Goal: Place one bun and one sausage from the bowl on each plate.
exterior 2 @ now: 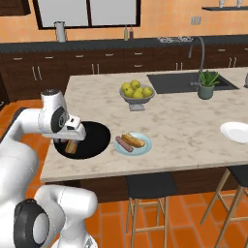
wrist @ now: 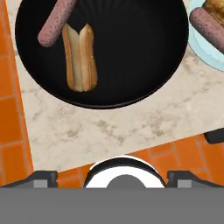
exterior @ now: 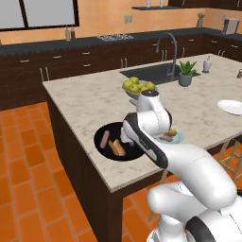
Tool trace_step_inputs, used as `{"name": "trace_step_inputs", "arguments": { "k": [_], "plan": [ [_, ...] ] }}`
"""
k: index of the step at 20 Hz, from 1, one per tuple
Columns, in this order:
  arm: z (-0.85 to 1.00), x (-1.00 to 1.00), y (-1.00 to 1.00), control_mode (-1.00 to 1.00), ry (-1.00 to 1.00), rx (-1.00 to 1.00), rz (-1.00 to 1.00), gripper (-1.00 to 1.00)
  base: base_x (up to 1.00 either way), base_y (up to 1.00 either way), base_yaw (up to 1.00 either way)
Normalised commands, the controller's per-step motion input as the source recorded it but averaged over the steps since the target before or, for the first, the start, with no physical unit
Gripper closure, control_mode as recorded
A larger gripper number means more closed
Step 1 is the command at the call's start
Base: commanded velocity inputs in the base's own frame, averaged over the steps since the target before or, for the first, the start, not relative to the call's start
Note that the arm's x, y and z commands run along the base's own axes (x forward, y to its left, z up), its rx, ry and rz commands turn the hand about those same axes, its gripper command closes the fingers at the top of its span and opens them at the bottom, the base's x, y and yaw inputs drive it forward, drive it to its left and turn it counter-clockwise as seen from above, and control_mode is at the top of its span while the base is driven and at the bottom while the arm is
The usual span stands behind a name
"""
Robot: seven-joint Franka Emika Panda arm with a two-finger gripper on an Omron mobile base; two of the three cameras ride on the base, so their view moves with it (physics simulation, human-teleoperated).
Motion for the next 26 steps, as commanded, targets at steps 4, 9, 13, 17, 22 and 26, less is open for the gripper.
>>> {"name": "trace_step_inputs", "arguments": {
  "k": [4,9,13,17,22,26],
  "plan": [
    [-0.28,0.57,0.84,-1.00,-0.01,0.01,-0.01,-1.00,0.00,0.00,0.00],
    [-0.37,0.97,0.25,-1.00,0.01,-0.03,0.04,-1.00,0.00,0.00,0.00],
    [-0.36,0.53,-0.10,-1.00,0.04,-0.02,0.13,-1.00,0.00,0.00,0.00],
    [-0.33,0.14,0.13,-1.00,0.16,-0.03,0.00,-1.00,0.00,0.00,0.00],
    [-0.31,0.31,0.10,-1.00,0.05,0.00,0.00,-1.00,0.00,0.00,0.00],
    [-0.19,0.31,0.00,-1.00,0.00,0.00,0.00,-1.00,0.00,0.00,0.00]
  ]
}}
